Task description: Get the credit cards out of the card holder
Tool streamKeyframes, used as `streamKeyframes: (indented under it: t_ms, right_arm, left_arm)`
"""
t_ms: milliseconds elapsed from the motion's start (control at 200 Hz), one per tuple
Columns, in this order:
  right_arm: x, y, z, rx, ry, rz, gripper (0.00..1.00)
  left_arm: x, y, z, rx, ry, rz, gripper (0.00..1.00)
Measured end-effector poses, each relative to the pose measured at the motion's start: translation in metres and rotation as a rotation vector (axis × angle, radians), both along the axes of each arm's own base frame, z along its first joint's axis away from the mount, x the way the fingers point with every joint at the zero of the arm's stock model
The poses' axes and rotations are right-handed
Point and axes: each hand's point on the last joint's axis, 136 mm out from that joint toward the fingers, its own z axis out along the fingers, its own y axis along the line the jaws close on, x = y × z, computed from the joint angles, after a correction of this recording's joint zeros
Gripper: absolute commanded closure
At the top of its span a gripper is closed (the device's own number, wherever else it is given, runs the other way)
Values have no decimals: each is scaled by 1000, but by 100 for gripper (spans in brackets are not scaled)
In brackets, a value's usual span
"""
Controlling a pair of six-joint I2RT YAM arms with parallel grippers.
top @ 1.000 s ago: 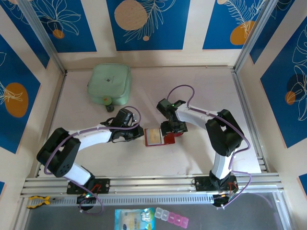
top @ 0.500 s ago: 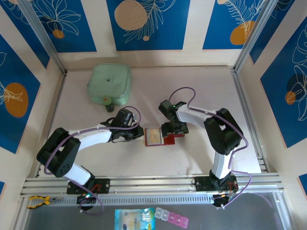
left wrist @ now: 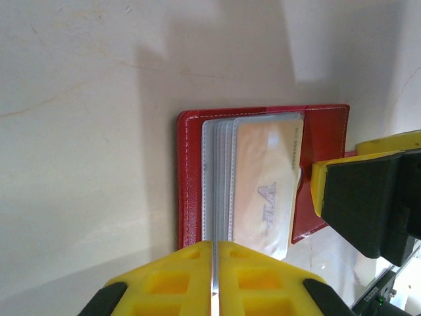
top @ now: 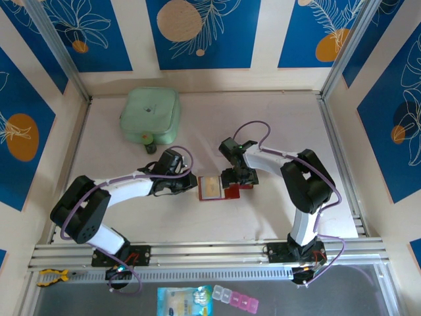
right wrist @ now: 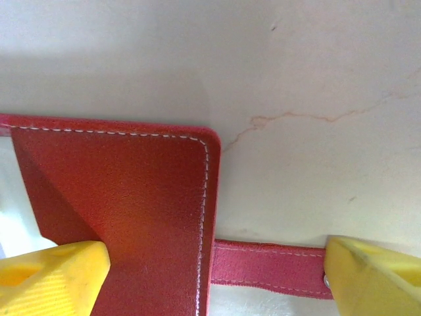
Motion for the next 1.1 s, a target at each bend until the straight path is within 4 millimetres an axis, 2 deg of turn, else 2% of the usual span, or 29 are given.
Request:
streamKeyframes:
  t_ms: [445, 630, 780, 915, 1005, 1100]
  right_arm:
    - [0, 0, 3, 3, -5, -4, 15]
    - [0, 0, 7, 4, -5, -4, 17]
    - [2, 6, 26, 54, -38, -14, 22]
    - [6, 22, 50, 160, -79, -27, 29]
    - [7, 34, 59, 234, -82, -32, 36]
    - [7, 49, 61, 320, -68, -35, 50]
  left_arm:
    - [-2, 1, -4, 5, 7, -2, 87]
    - [6, -8, 0, -9, 1, -16, 87]
    - [9, -13, 3, -21, 0, -26, 88]
    - [9, -21, 3, -27, 11, -46, 90]
    - [10, -28, 3, -33, 15, -62, 90]
    - [10, -33, 2, -34, 17, -73, 91]
